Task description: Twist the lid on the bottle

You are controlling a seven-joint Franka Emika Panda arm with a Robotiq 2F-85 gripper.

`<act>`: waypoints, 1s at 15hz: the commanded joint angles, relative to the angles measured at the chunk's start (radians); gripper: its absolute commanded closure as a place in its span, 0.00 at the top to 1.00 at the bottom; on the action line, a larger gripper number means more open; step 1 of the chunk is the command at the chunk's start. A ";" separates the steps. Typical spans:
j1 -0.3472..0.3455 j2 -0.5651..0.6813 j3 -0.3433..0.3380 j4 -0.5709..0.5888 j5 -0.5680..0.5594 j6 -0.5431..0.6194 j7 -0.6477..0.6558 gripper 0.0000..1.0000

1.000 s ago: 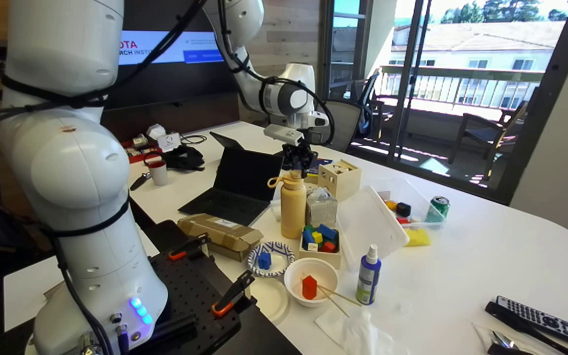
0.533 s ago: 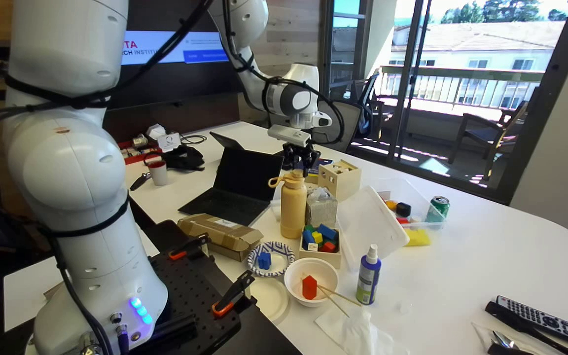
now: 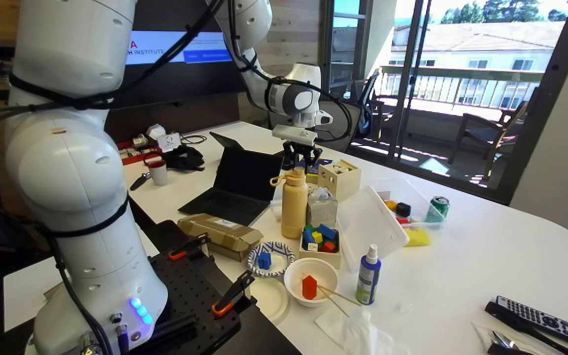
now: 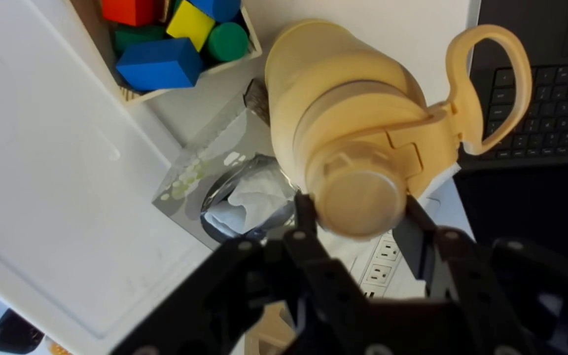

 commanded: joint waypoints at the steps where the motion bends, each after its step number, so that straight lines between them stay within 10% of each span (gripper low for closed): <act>1: -0.029 0.016 0.026 0.018 0.007 -0.049 -0.102 0.19; 15: -0.043 0.025 0.053 0.023 -0.049 -0.096 -0.423 0.19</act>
